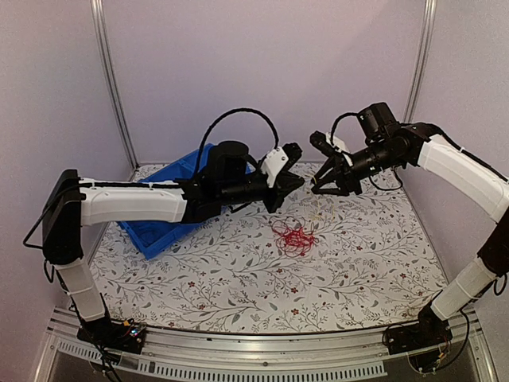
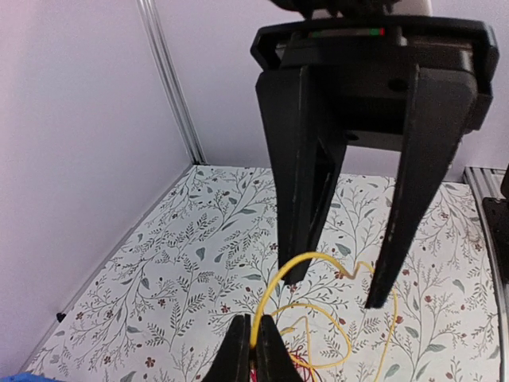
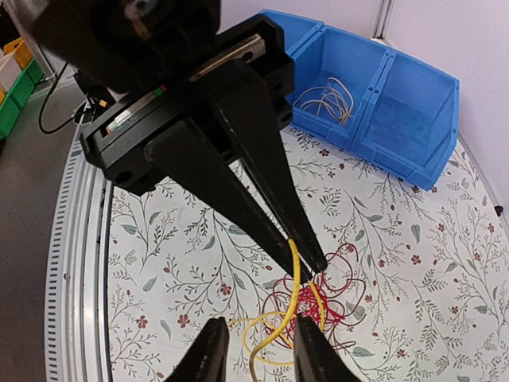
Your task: Untangle the cables
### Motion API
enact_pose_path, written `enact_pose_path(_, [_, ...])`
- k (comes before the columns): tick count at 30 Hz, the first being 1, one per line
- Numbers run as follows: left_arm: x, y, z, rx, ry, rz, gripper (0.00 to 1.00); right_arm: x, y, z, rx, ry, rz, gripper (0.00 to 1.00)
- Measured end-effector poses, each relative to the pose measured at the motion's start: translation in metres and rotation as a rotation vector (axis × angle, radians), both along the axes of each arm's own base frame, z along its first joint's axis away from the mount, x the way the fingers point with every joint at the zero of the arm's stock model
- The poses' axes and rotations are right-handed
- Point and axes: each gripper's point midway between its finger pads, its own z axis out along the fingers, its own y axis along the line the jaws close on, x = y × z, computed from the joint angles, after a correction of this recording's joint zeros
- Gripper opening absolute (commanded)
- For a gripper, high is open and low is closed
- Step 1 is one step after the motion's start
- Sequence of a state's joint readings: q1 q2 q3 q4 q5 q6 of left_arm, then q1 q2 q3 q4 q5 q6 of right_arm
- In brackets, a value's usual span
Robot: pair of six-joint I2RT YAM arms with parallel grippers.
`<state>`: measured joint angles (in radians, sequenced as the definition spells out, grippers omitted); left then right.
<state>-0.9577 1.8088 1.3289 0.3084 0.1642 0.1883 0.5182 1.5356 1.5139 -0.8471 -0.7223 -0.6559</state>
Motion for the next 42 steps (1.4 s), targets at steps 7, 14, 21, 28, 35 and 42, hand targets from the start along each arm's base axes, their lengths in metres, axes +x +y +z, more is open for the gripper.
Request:
enact_pose_path(7, [0.015,0.021,-0.011,0.045,0.094,0.106,0.00,0.016,-0.040,-0.020,-0.024,-0.024,-0.126,0.52])
enact_pose_path(14, [0.055,0.104,0.012,-0.023,0.236,0.317,0.00,0.035,-0.107,-0.072,-0.021,0.010,-0.334,0.52])
enact_pose_path(21, [0.082,0.203,0.061,-0.121,0.234,0.549,0.00,0.038,-0.121,-0.153,-0.121,0.141,-0.398,0.53])
enact_pose_path(28, [0.103,0.267,0.049,-0.033,0.228,0.742,0.00,0.050,-0.125,-0.170,-0.157,0.134,-0.422,0.54])
enact_pose_path(35, [0.128,0.336,0.011,0.074,0.302,0.950,0.00,0.054,-0.127,-0.173,-0.169,0.123,-0.433,0.55])
enact_pose_path(42, [0.154,0.370,-0.044,0.152,0.399,1.049,0.00,0.055,-0.128,-0.179,-0.183,0.129,-0.434,0.55])
